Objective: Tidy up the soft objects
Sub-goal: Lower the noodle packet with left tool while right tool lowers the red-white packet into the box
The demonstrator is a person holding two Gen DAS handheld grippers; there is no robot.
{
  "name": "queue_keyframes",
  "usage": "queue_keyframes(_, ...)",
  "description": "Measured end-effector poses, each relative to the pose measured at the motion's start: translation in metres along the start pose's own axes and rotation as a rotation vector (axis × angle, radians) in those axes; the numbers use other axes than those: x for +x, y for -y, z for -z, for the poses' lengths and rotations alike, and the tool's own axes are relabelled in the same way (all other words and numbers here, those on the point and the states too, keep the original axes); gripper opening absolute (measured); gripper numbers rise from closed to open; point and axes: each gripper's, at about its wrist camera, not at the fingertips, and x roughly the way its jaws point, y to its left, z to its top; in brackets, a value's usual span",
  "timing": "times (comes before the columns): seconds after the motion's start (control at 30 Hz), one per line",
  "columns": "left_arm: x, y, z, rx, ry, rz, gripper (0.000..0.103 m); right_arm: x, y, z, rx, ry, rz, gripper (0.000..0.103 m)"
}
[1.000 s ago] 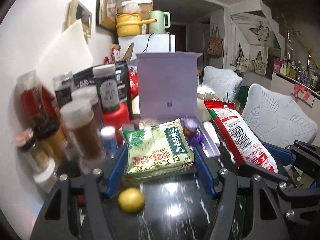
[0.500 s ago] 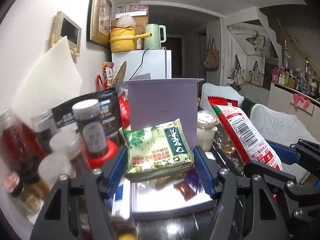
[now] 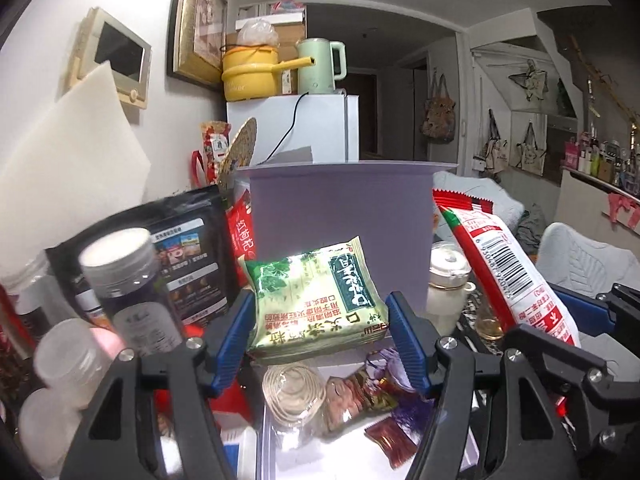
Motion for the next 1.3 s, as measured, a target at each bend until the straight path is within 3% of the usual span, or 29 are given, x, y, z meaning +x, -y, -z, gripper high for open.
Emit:
queue_keyframes(0.63,0.130,0.002,0.045,0.046,-0.253,-0.071,0.066,0.106,0.044,0.036,0.049,-0.166,-0.037,0.037)
queue_keyframes(1.07,0.180,0.004,0.070,0.076,-0.401,-0.084,0.066,0.133,0.051,0.052,0.060,-0.241,-0.024,0.037)
queue_keyframes(1.3,0.198,0.015,0.075,0.109,-0.434,-0.110,0.066,0.151,0.051,0.064,0.067,-0.293,-0.029,0.037)
